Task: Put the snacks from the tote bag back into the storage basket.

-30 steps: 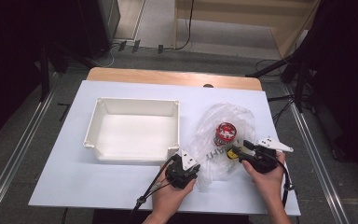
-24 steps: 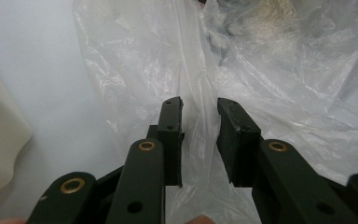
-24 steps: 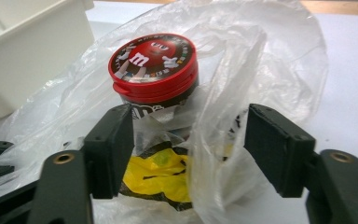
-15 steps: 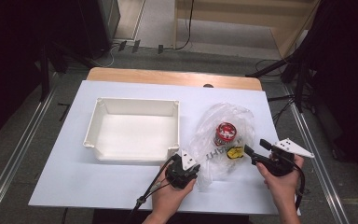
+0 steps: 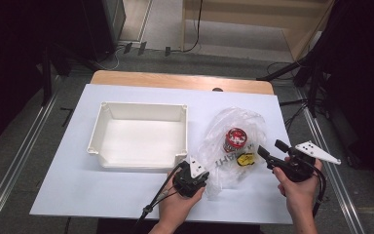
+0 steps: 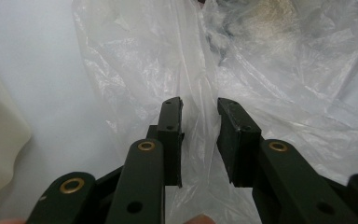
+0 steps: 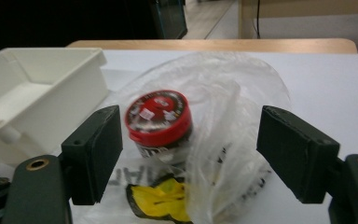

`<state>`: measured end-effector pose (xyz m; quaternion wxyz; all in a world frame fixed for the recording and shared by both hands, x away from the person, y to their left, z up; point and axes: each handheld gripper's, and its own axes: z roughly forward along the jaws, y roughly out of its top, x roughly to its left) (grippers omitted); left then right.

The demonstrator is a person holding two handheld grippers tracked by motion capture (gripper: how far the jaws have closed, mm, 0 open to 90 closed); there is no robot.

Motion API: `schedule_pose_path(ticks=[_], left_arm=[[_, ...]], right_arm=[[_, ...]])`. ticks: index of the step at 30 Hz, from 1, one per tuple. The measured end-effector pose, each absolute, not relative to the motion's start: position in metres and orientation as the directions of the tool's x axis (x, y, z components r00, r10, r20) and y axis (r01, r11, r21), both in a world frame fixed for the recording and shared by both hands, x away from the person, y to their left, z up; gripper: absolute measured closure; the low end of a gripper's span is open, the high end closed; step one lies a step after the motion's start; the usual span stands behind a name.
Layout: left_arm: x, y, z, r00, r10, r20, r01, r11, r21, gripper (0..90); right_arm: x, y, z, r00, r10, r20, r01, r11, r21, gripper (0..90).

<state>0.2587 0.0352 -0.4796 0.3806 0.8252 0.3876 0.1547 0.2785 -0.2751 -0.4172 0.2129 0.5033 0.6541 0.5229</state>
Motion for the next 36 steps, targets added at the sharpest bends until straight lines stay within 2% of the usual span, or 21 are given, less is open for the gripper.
schedule_pose_path(ticks=[7,17,20,25,36], left_arm=[[0.259,0.035,-0.48,0.651,0.758,-0.04,0.522,-0.408,0.749,71.6],[0.258,0.034,-0.48,0.652,0.758,-0.032,0.519,-0.415,0.747,71.4],[0.258,0.035,-0.479,0.654,0.756,-0.031,0.518,-0.418,0.746,71.3],[0.258,0.035,-0.479,0.655,0.755,-0.033,0.518,-0.417,0.747,71.1],[0.258,0.034,-0.48,0.656,0.755,-0.027,0.514,-0.42,0.748,71.0]], right_arm=[[0.277,-0.254,-0.4,-0.453,0.866,0.211,0.408,-0.009,0.913,24.5],[0.3,-0.214,-0.407,-0.505,0.846,0.17,0.434,0.079,0.897,27.6],[0.311,-0.205,-0.414,-0.484,0.86,0.162,0.455,0.089,0.886,25.8],[0.327,-0.197,-0.43,-0.432,0.89,0.147,0.511,0.108,0.853,17.8],[0.339,-0.192,-0.449,-0.397,0.91,0.119,0.566,0.141,0.812,18.6]])
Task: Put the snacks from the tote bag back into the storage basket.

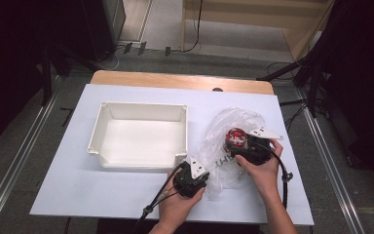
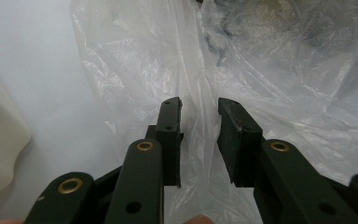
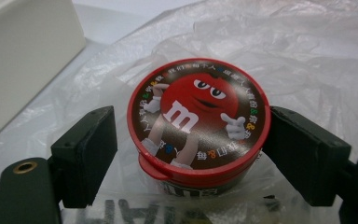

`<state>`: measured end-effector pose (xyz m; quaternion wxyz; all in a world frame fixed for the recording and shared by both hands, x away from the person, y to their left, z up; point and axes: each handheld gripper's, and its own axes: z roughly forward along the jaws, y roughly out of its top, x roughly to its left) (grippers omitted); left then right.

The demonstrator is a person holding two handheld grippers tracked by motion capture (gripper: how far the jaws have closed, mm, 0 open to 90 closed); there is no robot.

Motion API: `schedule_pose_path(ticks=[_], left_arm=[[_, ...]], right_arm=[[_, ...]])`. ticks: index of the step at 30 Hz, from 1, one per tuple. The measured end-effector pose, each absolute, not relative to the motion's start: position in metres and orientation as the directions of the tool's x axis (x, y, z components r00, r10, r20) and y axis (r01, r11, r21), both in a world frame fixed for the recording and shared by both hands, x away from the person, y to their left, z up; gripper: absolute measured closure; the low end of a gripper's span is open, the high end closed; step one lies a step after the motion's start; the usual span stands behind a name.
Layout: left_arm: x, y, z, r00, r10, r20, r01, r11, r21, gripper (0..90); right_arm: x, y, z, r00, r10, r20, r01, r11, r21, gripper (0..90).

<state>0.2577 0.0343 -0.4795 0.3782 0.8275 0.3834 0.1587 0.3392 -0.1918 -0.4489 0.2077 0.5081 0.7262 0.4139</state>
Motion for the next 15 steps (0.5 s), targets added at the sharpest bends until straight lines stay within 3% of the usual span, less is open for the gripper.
schedule_pose_path(ticks=[15], left_arm=[[0.258,0.034,-0.48,0.656,0.755,-0.025,0.513,-0.421,0.748,71.0]], right_arm=[[0.344,-0.188,-0.466,-0.356,0.926,0.13,0.589,0.114,0.8,23.9]])
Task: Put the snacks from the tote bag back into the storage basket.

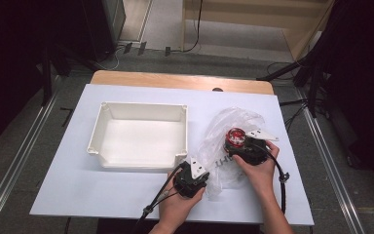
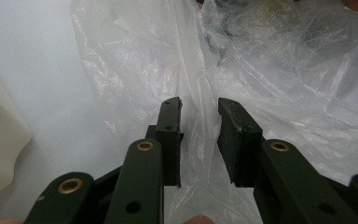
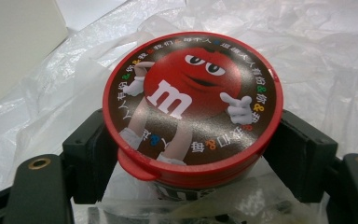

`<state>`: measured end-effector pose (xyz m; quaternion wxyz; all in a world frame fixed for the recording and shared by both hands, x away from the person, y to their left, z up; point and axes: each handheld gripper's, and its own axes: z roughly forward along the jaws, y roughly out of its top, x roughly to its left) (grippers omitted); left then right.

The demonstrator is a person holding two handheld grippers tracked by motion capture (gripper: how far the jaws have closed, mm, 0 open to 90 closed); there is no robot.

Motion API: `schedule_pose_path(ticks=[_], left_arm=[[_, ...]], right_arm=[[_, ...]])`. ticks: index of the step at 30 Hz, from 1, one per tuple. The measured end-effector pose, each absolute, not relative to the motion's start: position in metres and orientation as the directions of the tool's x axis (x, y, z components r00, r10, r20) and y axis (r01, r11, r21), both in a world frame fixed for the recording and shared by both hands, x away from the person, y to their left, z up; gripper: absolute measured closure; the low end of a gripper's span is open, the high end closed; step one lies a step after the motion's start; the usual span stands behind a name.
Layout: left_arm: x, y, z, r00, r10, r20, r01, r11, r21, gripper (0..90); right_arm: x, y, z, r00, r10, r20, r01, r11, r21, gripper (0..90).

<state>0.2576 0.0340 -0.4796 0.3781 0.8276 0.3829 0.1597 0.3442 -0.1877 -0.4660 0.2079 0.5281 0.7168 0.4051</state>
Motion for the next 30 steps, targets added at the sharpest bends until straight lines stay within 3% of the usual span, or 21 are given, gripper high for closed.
schedule_pose_path(ticks=[10,14,25,30], left_arm=[[0.257,0.034,-0.48,0.656,0.754,-0.024,0.512,-0.421,0.748,71.0],[0.258,0.034,-0.479,0.654,0.756,-0.03,0.517,-0.418,0.747,71.0],[0.258,0.035,-0.479,0.653,0.756,-0.033,0.515,-0.412,0.752,70.6],[0.256,0.036,-0.479,0.669,0.742,-0.037,0.496,-0.41,0.765,65.5]], right_arm=[[0.343,-0.185,-0.465,-0.348,0.932,0.098,0.571,0.128,0.811,25.9],[0.342,-0.189,-0.462,-0.357,0.925,0.131,0.57,0.105,0.815,26.3],[0.328,-0.19,-0.436,-0.403,0.909,0.104,0.509,0.128,0.851,26.3],[0.319,-0.193,-0.423,-0.418,0.902,0.107,0.492,0.125,0.862,26.3]])
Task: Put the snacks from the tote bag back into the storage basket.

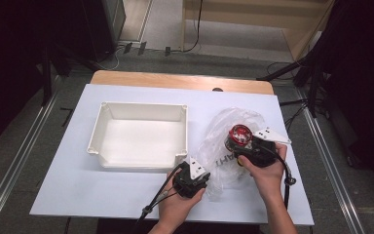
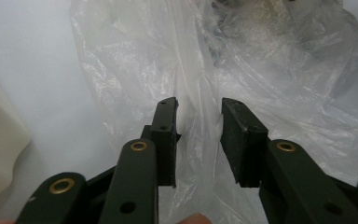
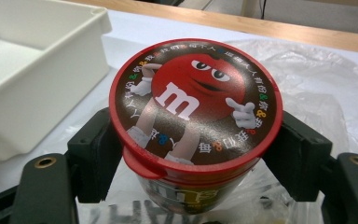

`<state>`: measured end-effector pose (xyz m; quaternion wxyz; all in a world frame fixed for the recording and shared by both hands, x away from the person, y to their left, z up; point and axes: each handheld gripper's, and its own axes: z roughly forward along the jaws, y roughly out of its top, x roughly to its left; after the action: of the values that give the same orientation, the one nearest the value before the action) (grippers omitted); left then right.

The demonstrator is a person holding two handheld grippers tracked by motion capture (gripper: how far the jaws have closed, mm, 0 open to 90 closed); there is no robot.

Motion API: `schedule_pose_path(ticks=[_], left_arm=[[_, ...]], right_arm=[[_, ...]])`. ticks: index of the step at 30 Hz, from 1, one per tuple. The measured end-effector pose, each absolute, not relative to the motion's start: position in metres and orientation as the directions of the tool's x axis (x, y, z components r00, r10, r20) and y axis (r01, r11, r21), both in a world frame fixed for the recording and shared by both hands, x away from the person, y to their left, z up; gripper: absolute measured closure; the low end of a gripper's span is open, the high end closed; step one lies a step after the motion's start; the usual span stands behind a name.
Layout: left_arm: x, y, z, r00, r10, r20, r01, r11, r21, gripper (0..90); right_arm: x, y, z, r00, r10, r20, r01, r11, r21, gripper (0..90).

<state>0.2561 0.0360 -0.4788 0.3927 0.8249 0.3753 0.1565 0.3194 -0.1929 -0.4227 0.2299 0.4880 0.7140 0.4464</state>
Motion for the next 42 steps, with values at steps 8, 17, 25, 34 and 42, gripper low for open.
schedule_pose_path(ticks=[8,17,25,34,42], left_arm=[[0.247,0.044,-0.474,0.692,0.721,-0.031,0.427,-0.375,0.823,46.4],[0.234,0.052,-0.466,0.724,0.689,-0.039,0.372,-0.342,0.863,29.5],[0.225,0.068,-0.46,0.74,0.671,-0.054,0.34,-0.304,0.89,20.9],[0.225,0.091,-0.458,0.733,0.677,-0.067,0.36,-0.301,0.883,6.7],[0.224,0.117,-0.457,0.706,0.705,-0.067,0.36,-0.276,0.891,0.5]], right_arm=[[0.31,-0.197,-0.411,-0.448,0.886,0.119,0.477,0.124,0.87,26.3],[0.307,-0.196,-0.41,-0.465,0.878,0.119,0.469,0.13,0.874,26.3],[0.305,-0.192,-0.413,-0.477,0.872,0.108,0.47,0.148,0.87,26.3],[0.305,-0.189,-0.416,-0.473,0.874,0.106,0.472,0.15,0.869,26.2],[0.305,-0.184,-0.421,-0.469,0.877,0.099,0.48,0.16,0.863,26.2]])
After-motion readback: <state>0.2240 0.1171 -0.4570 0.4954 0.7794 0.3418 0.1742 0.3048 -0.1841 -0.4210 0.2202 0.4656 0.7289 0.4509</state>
